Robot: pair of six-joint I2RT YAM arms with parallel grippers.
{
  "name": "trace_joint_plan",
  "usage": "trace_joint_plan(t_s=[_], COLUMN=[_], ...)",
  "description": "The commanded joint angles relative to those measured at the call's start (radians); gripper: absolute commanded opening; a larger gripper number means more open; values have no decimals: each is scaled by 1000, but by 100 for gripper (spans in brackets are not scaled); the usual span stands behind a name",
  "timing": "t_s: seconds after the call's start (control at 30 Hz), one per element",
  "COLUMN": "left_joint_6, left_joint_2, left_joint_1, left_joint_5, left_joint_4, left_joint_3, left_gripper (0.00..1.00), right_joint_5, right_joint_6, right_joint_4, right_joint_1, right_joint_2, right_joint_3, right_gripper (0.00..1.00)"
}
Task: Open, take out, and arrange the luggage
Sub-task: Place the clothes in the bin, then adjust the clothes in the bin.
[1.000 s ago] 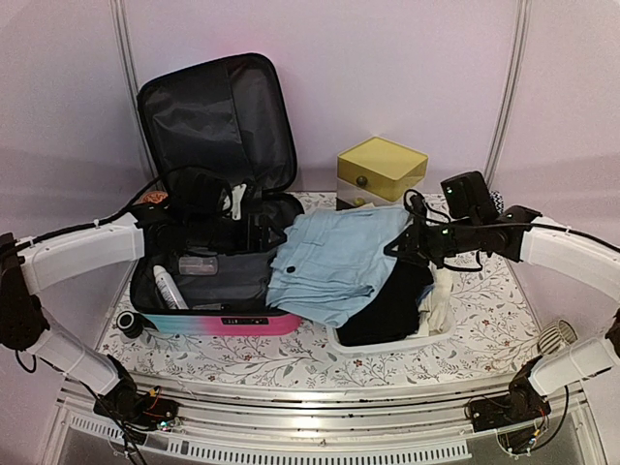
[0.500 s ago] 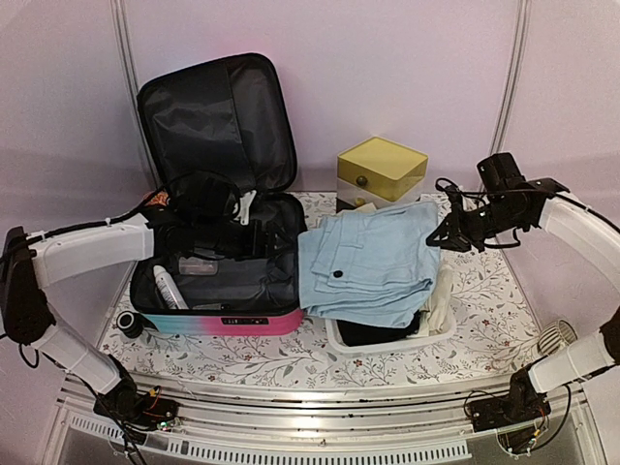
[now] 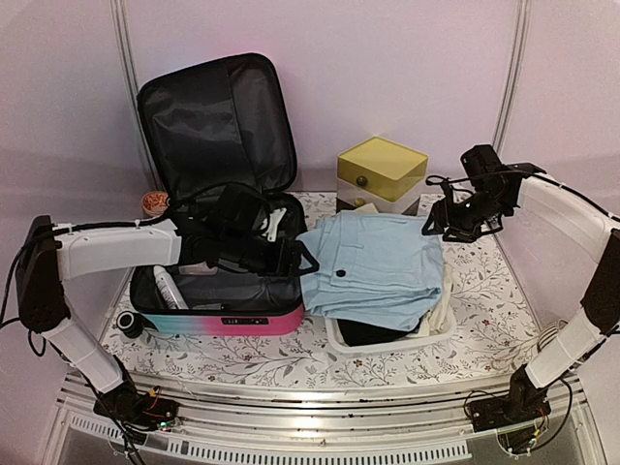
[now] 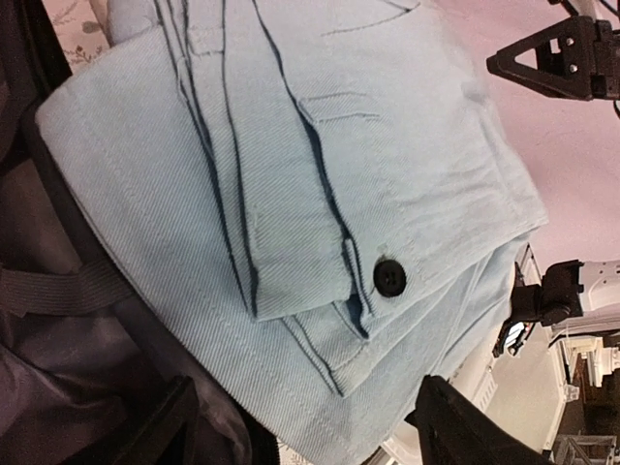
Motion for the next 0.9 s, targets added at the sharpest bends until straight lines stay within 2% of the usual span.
trace_joint_plan(t_s=[0.0,0.1,0.17,0.23,0.3,0.43,0.53,0.63,0.77,0.87], left_joint_6=[36,66,78,77,68,47,43,52,78,102], left_joint_2=[6,33,60,89,105,109,63,-8,-87,-150], left_joint_1=[-22,-35,-48,-61,-77,-114,-124,-122,-123,-122], left_joint_5=[-33,-47,-45,-44,-44,-117,-184,-222,-290,-372], left_joint_4=[0,-34,-46,-41,-16,6,20,53,38,2], left_joint_3=[65,129,176,212,222,212,164,100,55,38], left_gripper=[80,78,74,68,63,62,66,68,72,77], right_joint_5=[147,29,-148,-328,-445,-553,-550,-469,-253,-216], right_joint_6=[15,30,41,61,101,188,239,223,173,141], right_joint_4=[36,99,186,301,414,660,806,826,727,664], right_joint_1=[-6,-1,5,7,12,26,20,-7,-11,-10], right_joint_2=[-115,-194,-245,-269,-279,-289,-268,-204,-240,-351], right_joint_3=[26,3,-57,-147,-248,-455,-647,-743,-745,-690], right_gripper=[66,61,54,44,32,9,3,2,2,2])
